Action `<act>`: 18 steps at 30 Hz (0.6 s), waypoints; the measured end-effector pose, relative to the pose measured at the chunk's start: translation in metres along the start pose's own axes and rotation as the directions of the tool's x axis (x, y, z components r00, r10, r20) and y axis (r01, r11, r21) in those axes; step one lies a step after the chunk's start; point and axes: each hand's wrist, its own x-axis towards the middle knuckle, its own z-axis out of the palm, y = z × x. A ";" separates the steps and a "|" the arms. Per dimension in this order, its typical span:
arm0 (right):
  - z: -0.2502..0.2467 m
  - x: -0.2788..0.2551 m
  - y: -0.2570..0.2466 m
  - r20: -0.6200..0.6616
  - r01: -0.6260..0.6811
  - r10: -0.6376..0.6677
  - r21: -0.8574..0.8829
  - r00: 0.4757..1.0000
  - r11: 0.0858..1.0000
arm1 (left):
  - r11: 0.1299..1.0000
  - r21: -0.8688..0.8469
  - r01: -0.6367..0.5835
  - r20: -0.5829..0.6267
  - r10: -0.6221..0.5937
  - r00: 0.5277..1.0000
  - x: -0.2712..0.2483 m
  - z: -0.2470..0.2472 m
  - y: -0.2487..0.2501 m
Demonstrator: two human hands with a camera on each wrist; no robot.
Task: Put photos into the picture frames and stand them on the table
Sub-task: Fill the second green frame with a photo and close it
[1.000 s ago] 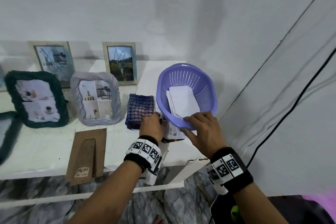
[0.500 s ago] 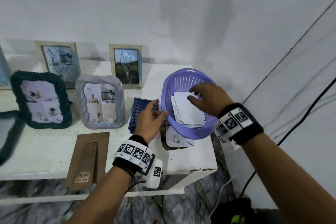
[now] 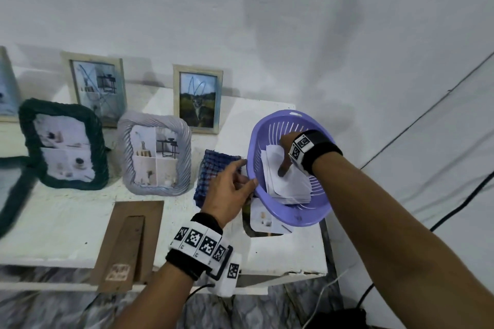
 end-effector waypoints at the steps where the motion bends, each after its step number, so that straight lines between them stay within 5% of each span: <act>1: 0.001 -0.004 -0.002 -0.001 -0.008 0.008 -0.002 1.000 1.000 | 1.000 0.012 -0.009 0.002 0.009 1.000 0.000 0.000 0.000; 12: 0.003 -0.006 -0.006 -0.151 -0.069 0.075 0.049 0.986 0.996 | 0.998 0.056 -0.038 0.019 0.037 0.999 -0.001 -0.002 0.002; 18: -0.019 -0.012 0.007 -0.327 0.009 0.072 0.242 0.942 0.970 | 0.996 0.081 -0.041 0.021 0.039 0.999 -0.001 -0.004 0.003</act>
